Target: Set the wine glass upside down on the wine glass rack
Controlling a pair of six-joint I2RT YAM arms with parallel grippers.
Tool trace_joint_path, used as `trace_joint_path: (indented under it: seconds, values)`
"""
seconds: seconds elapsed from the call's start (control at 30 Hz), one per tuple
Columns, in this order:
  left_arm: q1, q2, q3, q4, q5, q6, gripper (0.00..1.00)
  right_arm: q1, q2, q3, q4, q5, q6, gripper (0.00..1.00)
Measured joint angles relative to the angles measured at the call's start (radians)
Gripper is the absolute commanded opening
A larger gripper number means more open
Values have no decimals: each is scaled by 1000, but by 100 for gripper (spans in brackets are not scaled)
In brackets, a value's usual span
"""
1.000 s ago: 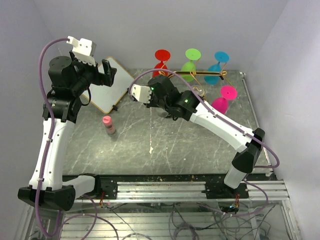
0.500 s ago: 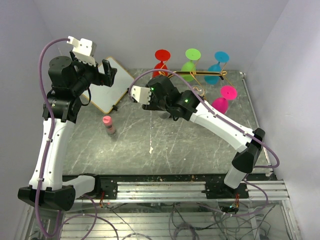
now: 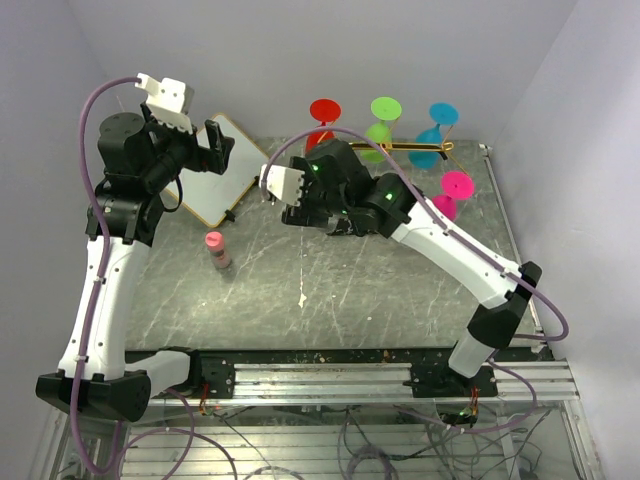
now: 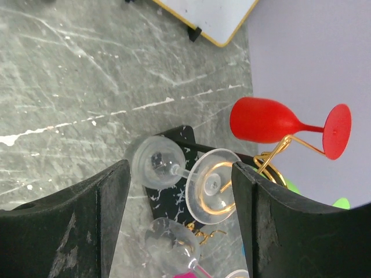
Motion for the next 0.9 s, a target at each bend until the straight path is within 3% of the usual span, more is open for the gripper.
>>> trace_joint_path:
  seconds: [0.3,0.53,0.63,0.7,0.9]
  values:
    - [0,0,-17,2,8,4,98,-24,-31,52,-18,-76,40,71]
    - [0,0,-47,15,26,11,98,-185,-60,42,31,-108,126,73]
    - [0,0,-57,19,26,18,98,-298,-111,-2,91,-109,184,80]
    - [0,0,-63,24,26,25,98,-377,-160,-47,137,-105,229,97]
    - [0,0,-83,40,27,55,100,-530,-291,-195,338,6,386,100]
